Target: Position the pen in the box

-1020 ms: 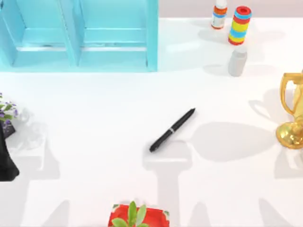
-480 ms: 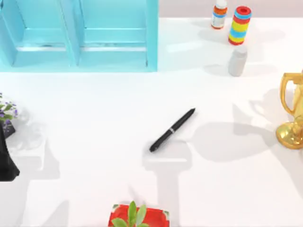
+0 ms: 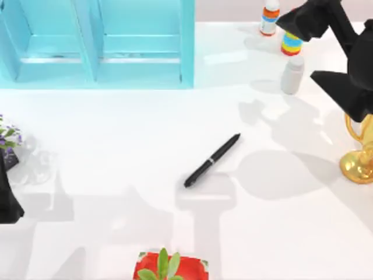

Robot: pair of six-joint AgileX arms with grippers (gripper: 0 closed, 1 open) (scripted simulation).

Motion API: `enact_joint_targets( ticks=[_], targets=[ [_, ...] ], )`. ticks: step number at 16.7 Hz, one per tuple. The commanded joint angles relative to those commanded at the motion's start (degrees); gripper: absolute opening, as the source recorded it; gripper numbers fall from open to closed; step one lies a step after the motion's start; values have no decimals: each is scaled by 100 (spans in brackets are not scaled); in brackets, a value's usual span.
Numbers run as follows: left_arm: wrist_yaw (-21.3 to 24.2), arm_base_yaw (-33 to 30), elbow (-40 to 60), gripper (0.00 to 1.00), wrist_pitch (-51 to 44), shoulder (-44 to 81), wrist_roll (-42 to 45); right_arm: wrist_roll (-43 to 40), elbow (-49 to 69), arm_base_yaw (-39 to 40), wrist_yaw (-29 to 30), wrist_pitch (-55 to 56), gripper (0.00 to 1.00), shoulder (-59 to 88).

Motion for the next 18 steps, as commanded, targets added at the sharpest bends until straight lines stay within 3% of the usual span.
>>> enact_joint_targets(
  ticks=[8,18],
  targets=[
    [0,0,0,100,0,0,0,1385,1030,494,-37,-680,100,3269],
    [0,0,0,100,0,0,0,1512,1109,505,0,-716,100,3743]
  ],
)
